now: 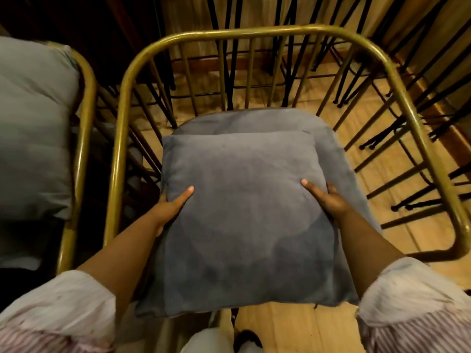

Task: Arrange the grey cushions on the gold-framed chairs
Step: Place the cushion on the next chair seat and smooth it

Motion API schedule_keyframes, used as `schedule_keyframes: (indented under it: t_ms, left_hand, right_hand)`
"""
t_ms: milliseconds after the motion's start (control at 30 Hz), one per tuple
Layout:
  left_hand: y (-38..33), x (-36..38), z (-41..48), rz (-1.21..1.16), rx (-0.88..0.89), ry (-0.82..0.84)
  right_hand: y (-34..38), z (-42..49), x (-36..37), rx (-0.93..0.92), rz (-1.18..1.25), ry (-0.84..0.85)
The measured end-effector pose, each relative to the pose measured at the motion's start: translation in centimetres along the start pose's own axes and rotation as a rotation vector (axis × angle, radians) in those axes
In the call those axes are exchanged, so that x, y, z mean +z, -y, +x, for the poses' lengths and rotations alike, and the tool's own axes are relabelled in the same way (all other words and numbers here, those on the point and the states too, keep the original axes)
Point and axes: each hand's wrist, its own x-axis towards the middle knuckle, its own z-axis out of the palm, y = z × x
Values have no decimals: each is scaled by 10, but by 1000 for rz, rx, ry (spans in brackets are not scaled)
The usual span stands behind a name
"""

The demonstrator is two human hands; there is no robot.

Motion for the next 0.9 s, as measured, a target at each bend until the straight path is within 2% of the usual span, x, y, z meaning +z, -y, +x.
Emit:
schedule_keyframes:
  t_ms: [233,400,567,700,900]
  left_hand:
    - [-27,8,-21,10,35,42]
    - [-33,40,-35,-33,75,67]
    - [-24,51,-28,-29,72,72]
    - [-14,56,-20,38,28,93]
    - [-8,64,-11,55,-45,79]
  right_hand:
    - [37,-19,-24,-110,-8,57]
    - [54,-23,-59,-101,20,18]
    - [41,-21,-64,-56,-6,-26]
    - [20,-16,-56,-29,-15,13]
    - [13,-10,-42,-107,-149,-29]
